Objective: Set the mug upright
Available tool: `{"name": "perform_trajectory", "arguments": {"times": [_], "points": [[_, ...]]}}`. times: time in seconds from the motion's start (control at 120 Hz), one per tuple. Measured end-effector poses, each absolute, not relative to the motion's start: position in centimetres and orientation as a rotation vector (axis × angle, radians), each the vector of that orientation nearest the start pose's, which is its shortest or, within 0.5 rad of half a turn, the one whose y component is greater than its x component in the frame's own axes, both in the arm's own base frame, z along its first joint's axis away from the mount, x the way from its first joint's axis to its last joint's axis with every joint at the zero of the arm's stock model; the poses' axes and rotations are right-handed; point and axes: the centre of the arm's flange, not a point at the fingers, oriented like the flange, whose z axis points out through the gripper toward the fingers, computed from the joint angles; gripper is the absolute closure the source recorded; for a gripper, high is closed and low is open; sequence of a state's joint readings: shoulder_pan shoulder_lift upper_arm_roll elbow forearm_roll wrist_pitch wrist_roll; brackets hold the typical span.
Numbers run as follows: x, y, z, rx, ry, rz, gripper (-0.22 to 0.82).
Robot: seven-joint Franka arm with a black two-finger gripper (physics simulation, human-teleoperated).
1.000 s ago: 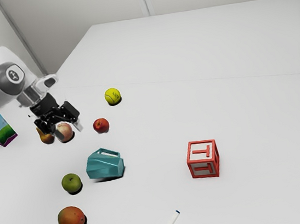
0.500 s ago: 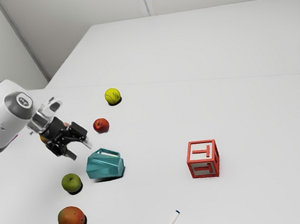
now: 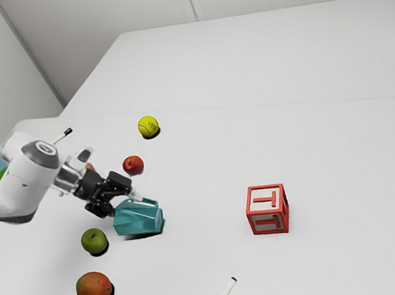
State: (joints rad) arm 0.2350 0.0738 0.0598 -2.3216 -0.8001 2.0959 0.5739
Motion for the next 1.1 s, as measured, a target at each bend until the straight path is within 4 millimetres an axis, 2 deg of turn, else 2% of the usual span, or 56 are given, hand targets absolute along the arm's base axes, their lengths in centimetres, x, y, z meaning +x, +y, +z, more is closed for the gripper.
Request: {"name": "perform_trajectory", "arguments": {"times": [0.108, 0.158, 0.358, 0.533, 0.65, 0.8, 0.975, 1.1], "points": [[47.6, 10.9, 28.9, 2.4, 0.308, 0.035, 0.03], [47.6, 10.9, 28.7, 2.383, 0.306, 0.053, 0.07], [47.8, 10.7, 28.8, 2.363, 0.255, 0.106, 0.45], [47.9, 10.5, 29.5, 2.372, 0.198, 0.147, 0.61], [48.2, 10.2, 31.6, 2.378, 0.144, 0.204, 0.71], [48.5, 9.6, 34.0, 2.392, 0.071, 0.263, 0.76], [50.7, 9.1, 37.8, 2.5, -0.089, 0.277, 0.78], [52.2, 7.9, 40.4, 2.639, -0.256, 0.224, 0.78]]}}
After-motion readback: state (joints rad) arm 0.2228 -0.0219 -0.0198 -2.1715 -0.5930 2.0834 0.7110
